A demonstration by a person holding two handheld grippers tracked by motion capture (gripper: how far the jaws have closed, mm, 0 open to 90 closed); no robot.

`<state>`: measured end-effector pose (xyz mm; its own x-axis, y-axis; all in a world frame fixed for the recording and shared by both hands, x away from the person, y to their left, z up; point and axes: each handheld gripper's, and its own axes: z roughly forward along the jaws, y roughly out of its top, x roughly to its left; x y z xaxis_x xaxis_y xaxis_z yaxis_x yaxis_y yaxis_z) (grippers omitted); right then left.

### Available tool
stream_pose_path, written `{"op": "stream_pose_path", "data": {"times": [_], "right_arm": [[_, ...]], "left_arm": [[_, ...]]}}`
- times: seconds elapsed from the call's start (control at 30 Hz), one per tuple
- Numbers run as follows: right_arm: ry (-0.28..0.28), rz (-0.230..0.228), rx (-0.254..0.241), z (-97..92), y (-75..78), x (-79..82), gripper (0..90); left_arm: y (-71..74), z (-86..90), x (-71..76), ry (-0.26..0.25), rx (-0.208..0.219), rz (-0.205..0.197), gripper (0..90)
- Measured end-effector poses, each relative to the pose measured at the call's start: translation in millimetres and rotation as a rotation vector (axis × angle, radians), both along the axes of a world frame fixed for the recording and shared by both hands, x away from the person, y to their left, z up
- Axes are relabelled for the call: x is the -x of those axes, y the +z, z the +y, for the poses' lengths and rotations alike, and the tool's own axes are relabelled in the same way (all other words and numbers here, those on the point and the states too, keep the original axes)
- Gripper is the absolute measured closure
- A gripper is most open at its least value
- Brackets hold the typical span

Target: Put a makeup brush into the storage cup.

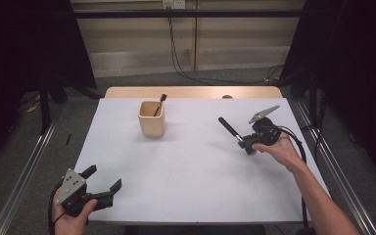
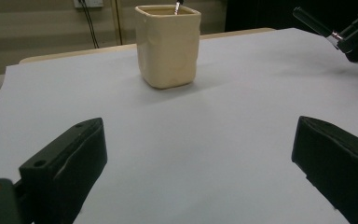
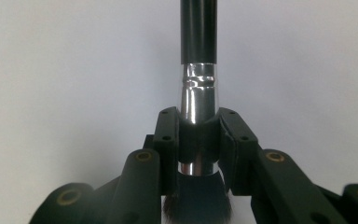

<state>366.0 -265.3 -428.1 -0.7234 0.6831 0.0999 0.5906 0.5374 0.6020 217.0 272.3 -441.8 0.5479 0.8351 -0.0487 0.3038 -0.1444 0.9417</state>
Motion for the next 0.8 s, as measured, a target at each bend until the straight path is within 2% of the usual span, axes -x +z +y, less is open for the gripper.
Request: {"op": "stream_pose_path", "data": {"times": [0.23,0.37,0.43,0.6,0.73,0.8], "right_arm": [[-0.02,-0.054,-0.096,-4.6,3.2,10.0,71.2],[-0.036,-0.084,-0.12,-5.6,3.1,15.9,71.2],[-0.043,-0.095,-0.152,-6.1,4.0,18.9,71.1],[-0.024,-0.102,-0.176,-3.4,3.6,26.7,71.2],[0.003,-0.115,-0.214,-0.4,5.9,35.3,71.2],[0.008,-0.125,-0.212,1.1,7.4,38.2,71.2]], "left_arm": [[1.0,-0.3,0.0,-0.01,0.004,-0.008,3.3],[1.1,-1.7,0.5,-0.017,0.008,0.006,3.2],[1.7,-2.5,1.0,-0.024,0.003,0.001,3.2],[2.6,-5.1,2.0,-0.041,0.003,-0.006,3.2],[3.1,-6.2,2.3,-0.044,-0.001,-0.007,3.2],[3.4,-7.0,2.2,-0.05,0.0,-0.007,3.2]]}}
